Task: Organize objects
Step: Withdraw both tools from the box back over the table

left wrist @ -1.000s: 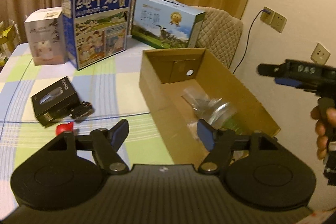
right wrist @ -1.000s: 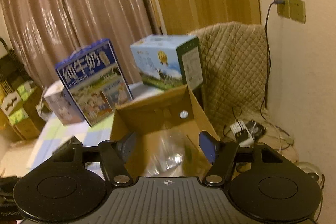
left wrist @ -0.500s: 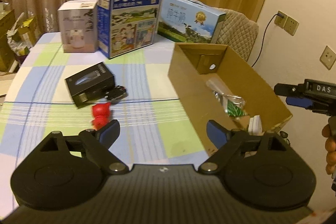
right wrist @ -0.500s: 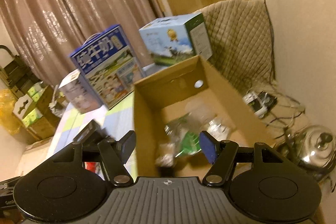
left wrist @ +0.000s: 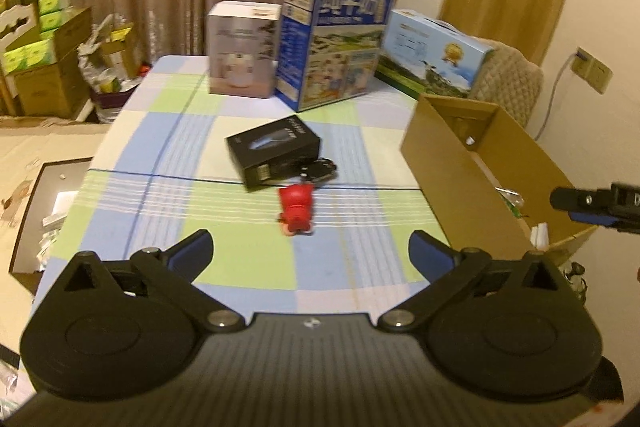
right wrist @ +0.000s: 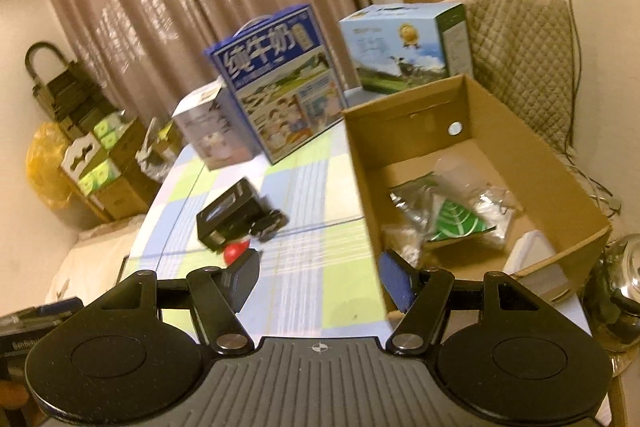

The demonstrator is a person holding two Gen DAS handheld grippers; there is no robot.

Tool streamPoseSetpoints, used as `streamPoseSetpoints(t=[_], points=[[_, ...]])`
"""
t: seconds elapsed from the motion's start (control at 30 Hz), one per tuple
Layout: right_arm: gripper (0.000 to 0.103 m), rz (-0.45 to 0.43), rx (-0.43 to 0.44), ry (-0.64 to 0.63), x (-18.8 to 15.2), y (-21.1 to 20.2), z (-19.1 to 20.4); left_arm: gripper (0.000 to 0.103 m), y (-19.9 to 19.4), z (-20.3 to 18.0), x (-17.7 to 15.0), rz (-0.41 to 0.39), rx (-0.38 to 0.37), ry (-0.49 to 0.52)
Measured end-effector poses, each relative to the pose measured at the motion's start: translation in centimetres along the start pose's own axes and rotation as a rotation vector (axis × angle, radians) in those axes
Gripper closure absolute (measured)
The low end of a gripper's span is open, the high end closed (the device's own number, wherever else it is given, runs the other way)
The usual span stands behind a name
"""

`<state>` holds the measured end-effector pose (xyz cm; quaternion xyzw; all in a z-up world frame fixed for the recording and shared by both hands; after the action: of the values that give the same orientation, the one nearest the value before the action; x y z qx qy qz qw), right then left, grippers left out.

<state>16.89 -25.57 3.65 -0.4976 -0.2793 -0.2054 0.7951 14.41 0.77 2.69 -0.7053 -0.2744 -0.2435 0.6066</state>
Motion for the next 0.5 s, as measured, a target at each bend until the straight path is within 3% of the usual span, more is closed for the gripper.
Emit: streamPoseSetpoints(t=[0.5], points=[[0.039, 0.067, 0.014, -0.083, -1.8, 3.0, 4.6, 0.001, -0.5, 4.9, -0.8, 0.000, 0.034, -0.049]])
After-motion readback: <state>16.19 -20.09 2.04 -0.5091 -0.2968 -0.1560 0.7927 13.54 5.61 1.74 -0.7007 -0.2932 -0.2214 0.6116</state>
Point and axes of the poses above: each gripper's, at about its wrist camera, not at the fingertips, and y roughly the way its jaws point, z to its left, x to its top, the point moved 7 cm from there along y, roughly the way its jaws point, and after that the axes turned 5 degrees about z, right-handed, at the moved point
